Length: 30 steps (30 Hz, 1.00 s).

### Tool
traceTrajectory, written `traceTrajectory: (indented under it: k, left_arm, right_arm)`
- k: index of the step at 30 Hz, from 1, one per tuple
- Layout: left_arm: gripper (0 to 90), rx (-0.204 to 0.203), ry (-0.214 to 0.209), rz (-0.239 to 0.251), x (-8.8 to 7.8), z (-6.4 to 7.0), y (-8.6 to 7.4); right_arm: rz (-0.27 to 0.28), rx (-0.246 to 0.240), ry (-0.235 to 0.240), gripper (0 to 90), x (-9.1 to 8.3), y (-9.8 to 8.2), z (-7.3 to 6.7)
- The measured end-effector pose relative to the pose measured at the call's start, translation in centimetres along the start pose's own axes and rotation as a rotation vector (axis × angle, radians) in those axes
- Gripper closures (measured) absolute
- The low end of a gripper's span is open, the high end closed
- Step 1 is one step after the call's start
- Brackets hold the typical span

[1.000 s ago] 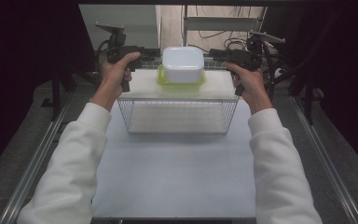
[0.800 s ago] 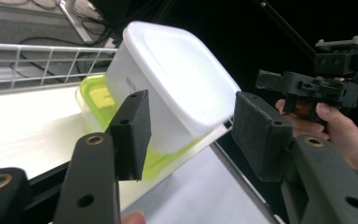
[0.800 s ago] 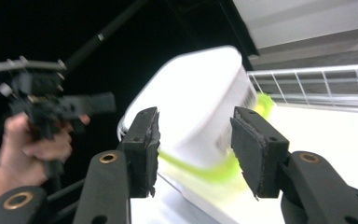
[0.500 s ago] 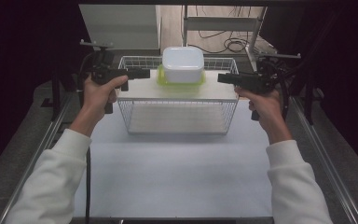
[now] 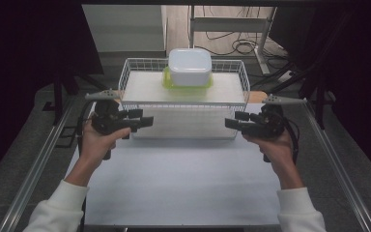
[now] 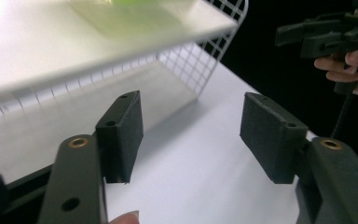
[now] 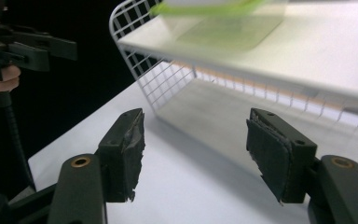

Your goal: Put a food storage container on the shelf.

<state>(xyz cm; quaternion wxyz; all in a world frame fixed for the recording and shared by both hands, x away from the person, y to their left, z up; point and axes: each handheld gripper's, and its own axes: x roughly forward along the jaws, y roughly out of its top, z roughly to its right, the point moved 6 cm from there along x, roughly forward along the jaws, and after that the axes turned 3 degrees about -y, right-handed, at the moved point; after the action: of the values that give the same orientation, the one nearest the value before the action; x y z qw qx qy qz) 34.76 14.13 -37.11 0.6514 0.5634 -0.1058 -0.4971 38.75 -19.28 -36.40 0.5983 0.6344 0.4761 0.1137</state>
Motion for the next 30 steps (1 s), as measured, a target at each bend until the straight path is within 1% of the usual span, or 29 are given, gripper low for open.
traceTrajectory:
  k: [1, 3, 4, 5, 6, 7, 8, 9, 11, 13, 14, 16, 18, 19, 20, 23, 26, 30]
  left_arm:
    - [37.4, -0.001, 0.001, 0.002, 0.1, 0.1, -0.5]
    - [36.6, 0.018, 0.006, -0.015, 0.4, 0.3, -2.0]
    - [36.4, 0.018, 0.014, -0.009, 0.4, 0.3, -2.5]
    - [36.4, 0.022, 0.02, -0.014, 0.6, 0.4, -3.3]
    - [35.7, 0.024, 0.021, -0.016, 0.7, 0.4, -3.9]
    - [35.6, 0.017, 0.019, -0.011, 0.9, 0.4, -4.8]
    - [35.2, 0.008, 0.014, -0.011, 1.0, 0.4, -5.4]
    - [34.7, 0.008, 0.013, -0.011, 1.1, 0.3, -5.9]
    - [34.8, 0.004, 0.024, 0.0, 1.4, -0.1, -7.2]
    - [34.6, -0.014, 0.023, -0.014, 2.0, -0.6, -8.7]
    - [34.1, -0.023, 0.022, -0.013, 2.2, -0.9, -9.3]
    - [34.1, -0.029, 0.031, -0.015, 2.5, -1.3, -10.4]
    - [34.0, -0.033, 0.034, -0.03, 2.7, -1.4, -11.2]
    - [33.3, -0.026, 0.043, -0.047, 2.8, -1.6, -11.7]
    - [32.8, -0.025, 0.05, -0.049, 2.8, -1.6, -12.0]
    - [32.8, -0.041, 0.062, -0.063, 2.7, -2.1, -13.1]
    - [32.7, -0.039, 0.084, -0.071, 2.5, -2.5, -13.5]
    - [31.7, -0.042, 0.092, -0.059, 2.4, -2.7, -13.3]
  right_arm:
    - [-0.003, -0.004, 0.007, 35.9, -0.1, -0.7, -0.2]
    - [-0.005, -0.015, 0.014, 35.2, -0.2, -1.8, -0.5]
    - [-0.004, -0.015, 0.018, 34.8, -0.2, -2.6, -0.6]
    - [-0.003, -0.016, 0.02, 34.5, -0.2, -3.1, -0.7]
    - [0.0, -0.013, 0.024, 33.8, -0.2, -3.9, -0.7]
    - [-0.002, -0.012, 0.028, 33.3, -0.2, -4.5, -0.7]
    - [-0.011, -0.016, 0.029, 32.6, -0.1, -5.4, -0.6]
    - [-0.015, -0.021, 0.029, 31.8, 0.0, -6.1, -0.6]
    - [-0.036, -0.027, 0.021, 30.9, 0.4, -7.4, -0.3]
    - [-0.052, -0.023, 0.025, 30.7, 0.7, -8.6, -0.1]
    - [-0.066, -0.015, 0.022, 30.6, 0.9, -9.3, 0.1]
    - [-0.095, -0.02, 0.021, 29.9, 1.3, -10.4, 0.4]
    - [-0.101, -0.03, 0.015, 29.8, 1.5, -11.1, 0.7]
    - [-0.105, -0.033, 0.013, 29.5, 1.6, -11.4, 0.7]
    - [-0.115, -0.036, 0.004, 29.3, 1.6, -11.8, 0.9]
    - [-0.122, -0.036, -0.01, 28.8, 1.6, -12.5, 1.2]
    - [-0.124, -0.036, -0.016, 28.3, 1.7, -12.9, 1.4]
    - [-0.118, -0.05, -0.015, 27.9, 1.7, -12.8, 1.2]
